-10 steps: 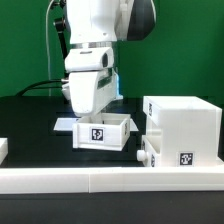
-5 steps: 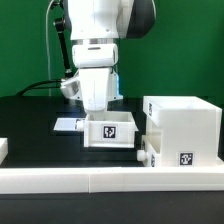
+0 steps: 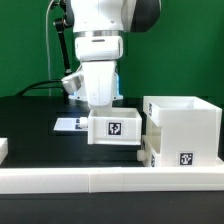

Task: Assemble drawer

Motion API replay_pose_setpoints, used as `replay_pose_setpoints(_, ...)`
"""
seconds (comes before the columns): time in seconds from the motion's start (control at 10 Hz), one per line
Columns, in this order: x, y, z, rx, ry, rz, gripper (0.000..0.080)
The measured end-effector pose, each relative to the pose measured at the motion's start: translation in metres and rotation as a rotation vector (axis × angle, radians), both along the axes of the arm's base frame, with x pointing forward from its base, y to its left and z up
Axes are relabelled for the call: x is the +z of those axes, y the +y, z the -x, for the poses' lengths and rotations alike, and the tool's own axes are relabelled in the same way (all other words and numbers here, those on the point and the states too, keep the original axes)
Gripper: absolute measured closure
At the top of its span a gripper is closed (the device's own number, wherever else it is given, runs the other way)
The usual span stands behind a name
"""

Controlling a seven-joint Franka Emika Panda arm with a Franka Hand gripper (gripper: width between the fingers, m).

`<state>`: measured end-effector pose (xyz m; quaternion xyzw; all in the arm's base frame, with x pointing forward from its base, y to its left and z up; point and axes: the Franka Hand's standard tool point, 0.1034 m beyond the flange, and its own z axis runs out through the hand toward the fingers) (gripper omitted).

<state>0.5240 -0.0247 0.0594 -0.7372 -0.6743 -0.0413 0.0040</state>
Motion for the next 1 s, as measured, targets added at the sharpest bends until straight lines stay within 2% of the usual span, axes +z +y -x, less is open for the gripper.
replay_pose_setpoints(0.3,-0.001,0.001,-0.001,0.004,0.003,-0.001,0.0753)
replay_pose_setpoints(0.5,0.003,0.004,-0.011,0.017,0.01,-0.003,0.0753)
replay_pose_setpoints(1.0,0.001,0.003,-0.01,0.016,0.034,-0.003,0.0753)
